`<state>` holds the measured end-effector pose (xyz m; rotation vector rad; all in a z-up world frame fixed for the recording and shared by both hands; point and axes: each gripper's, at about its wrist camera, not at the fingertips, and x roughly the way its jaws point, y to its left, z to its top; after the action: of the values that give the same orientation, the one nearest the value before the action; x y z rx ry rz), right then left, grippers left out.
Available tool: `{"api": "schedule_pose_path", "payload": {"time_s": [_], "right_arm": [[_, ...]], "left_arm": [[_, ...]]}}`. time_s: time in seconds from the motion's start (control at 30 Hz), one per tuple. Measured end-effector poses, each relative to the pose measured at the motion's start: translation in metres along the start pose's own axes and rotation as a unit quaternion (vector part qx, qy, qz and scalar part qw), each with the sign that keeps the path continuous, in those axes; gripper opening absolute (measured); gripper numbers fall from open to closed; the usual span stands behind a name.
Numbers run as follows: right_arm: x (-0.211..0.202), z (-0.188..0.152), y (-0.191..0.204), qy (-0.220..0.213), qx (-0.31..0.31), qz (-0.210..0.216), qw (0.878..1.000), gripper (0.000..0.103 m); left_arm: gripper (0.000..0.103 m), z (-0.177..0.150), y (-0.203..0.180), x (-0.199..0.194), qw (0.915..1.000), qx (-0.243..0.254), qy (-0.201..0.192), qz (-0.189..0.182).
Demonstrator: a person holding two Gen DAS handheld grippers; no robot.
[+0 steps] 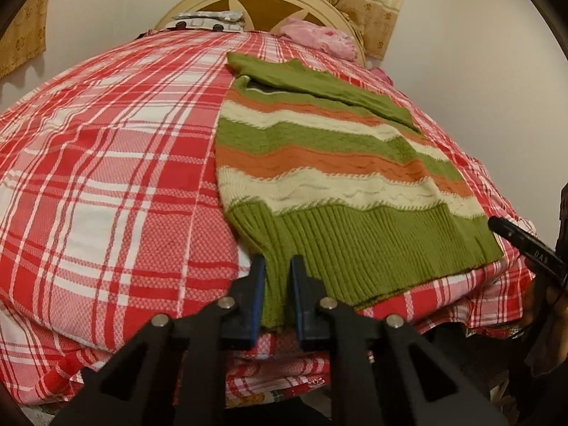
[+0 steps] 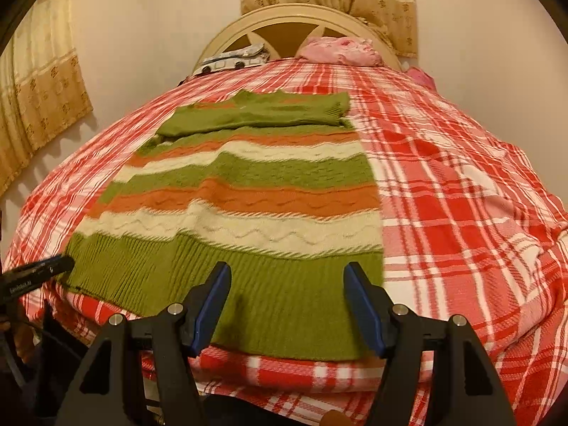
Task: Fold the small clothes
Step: 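Close the left gripper on the green ribbed hem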
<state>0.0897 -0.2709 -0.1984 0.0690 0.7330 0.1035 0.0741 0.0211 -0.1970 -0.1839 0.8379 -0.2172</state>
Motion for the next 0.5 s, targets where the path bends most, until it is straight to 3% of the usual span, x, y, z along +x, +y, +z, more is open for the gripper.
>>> {"api": "schedule_pose_path", "payload": {"time_s": [0.3, 0.5], "right_arm": [[-0.006, 0.0, -0.033, 0.003, 0.045, -0.011, 0.999, 0.066], [-0.003, -0.005, -0.046, 0.013, 0.058, -0.015, 0.998, 0.066]], "left_arm": [[0.015, 0.0, 0.0, 0.001, 1.0, -0.001, -0.007, 0.005], [0.029, -0.002, -0.001, 0.003, 0.9999, 0.003, -0.013, 0.002]]}}
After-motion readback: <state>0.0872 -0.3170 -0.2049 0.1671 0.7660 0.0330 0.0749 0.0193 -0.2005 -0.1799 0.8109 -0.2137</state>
